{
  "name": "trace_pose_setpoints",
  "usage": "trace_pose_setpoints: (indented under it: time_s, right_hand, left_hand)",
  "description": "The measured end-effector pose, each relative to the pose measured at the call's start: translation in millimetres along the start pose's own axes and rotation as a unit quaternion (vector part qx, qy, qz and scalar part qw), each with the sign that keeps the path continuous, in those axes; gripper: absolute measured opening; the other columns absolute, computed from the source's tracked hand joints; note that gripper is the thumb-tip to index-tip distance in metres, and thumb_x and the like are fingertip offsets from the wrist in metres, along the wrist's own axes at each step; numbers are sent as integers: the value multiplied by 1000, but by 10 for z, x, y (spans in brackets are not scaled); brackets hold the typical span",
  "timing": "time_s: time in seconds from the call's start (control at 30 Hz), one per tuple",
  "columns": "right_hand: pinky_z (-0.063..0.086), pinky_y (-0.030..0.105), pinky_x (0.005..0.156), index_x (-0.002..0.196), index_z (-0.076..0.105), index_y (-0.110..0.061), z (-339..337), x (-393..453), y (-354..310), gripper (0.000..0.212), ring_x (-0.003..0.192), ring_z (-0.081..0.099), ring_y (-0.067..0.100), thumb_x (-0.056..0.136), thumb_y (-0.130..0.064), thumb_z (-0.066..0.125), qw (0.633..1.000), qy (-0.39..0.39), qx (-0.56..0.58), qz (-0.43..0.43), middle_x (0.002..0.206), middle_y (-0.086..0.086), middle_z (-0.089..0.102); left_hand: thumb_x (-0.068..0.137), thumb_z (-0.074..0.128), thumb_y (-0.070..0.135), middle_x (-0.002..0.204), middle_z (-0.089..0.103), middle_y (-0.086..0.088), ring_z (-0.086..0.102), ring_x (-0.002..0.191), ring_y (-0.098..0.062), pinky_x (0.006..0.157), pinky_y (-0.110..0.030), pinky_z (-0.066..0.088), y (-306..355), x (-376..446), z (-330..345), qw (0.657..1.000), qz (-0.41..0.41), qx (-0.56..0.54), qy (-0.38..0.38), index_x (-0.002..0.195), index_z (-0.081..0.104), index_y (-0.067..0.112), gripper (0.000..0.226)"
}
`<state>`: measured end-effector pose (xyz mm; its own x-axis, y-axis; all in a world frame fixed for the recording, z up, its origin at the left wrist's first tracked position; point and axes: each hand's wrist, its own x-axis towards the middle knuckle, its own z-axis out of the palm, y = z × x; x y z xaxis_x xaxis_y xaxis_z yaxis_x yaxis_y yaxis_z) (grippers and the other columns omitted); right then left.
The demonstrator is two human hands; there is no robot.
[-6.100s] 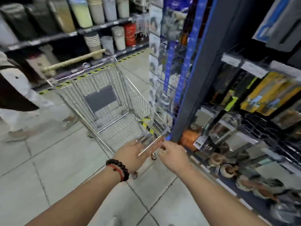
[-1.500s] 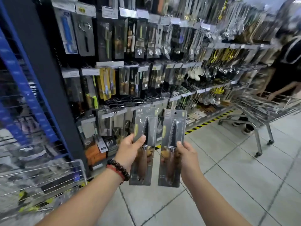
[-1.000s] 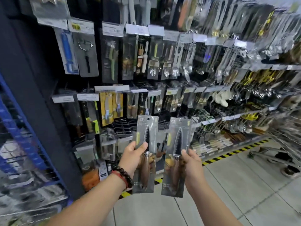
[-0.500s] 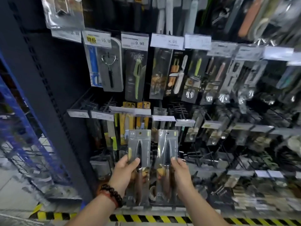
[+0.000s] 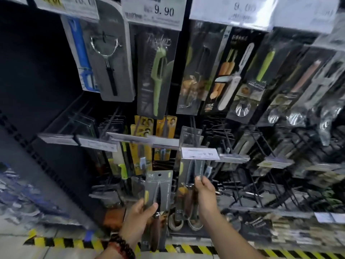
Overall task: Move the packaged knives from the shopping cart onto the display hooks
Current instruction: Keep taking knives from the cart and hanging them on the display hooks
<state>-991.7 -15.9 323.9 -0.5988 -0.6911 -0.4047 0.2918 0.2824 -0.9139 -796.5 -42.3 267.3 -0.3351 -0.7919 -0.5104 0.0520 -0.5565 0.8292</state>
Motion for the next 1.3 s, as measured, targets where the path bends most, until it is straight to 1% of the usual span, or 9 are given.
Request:
trace_pose_setpoints:
  time_s: [0.17,0.2,0.33,0.43,0.67,0.9,0.97,1.07,1.3]
  right_hand:
    - [42,31,95,121,58,0,132,157,-81,55,99,39,13,85,-40,69,999,-8,49,-20,103,-2,48]
    - [44,28,93,116,59,6,147,172,-95,52,129,36,42,87,-37,66,998,-18,59,-13,135,21,43]
    - [42,30,96,118,57,11,78,300,-61,31,111,58,27,96,-11,53,995,-35,90,9,112,9,67]
    - [42,22,72,74,55,-8,42,351,-61,23,68,52,11,94,-17,60,996,-69,56,-5,64,-14,60]
    - [30,60,104,105,43,29,-46,375,59,39,117,38,60,96,-8,53,998,-22,66,-7,118,51,41]
    - [32,59,103,109,38,30,-42,372,63,39,117,41,57,97,-5,51,997,-13,72,-14,123,48,41]
    - [48,39,76,88,50,22,-53,373,86,32,85,39,18,93,-9,56,997,-21,69,-21,83,30,57]
    - [37,15,49,65,45,-6,-66,378,130,32,54,36,12,96,-7,52,997,-28,70,-31,55,-4,37]
    - [44,14,53,73,55,-4,-24,275,72,24,58,46,12,94,-15,56,997,-16,63,-36,65,2,46]
  left_hand:
    - [88,67,20,128,60,-6,54,117,-24,99,-36,39,28,193,73,999,-27,-33,-5,125,58,9,40]
    - [89,66,17,125,62,-6,55,116,-24,98,-36,40,23,209,85,999,-23,-34,1,124,60,10,36]
    - [87,67,14,117,68,-2,59,111,-23,100,-41,41,38,262,125,999,-11,-48,24,112,67,13,25]
    - [86,70,18,119,68,-2,59,113,-23,103,-43,41,36,328,151,998,-10,-46,30,114,68,16,28]
    - [57,86,53,124,64,1,56,118,-24,109,-51,36,11,371,149,998,-22,-35,40,111,70,22,64]
    - [82,72,26,124,63,-4,55,116,-24,108,-45,36,65,364,173,997,-21,-53,51,108,70,16,28]
    - [85,70,21,121,64,-1,55,114,-21,104,-40,37,81,362,194,996,-25,-56,57,107,70,17,22]
    - [86,70,22,120,63,3,54,114,-20,100,-38,37,105,347,207,996,-25,-56,59,104,70,21,18]
    - [88,67,20,118,66,1,58,112,-19,97,-37,39,80,327,170,998,-16,-45,47,107,70,18,20]
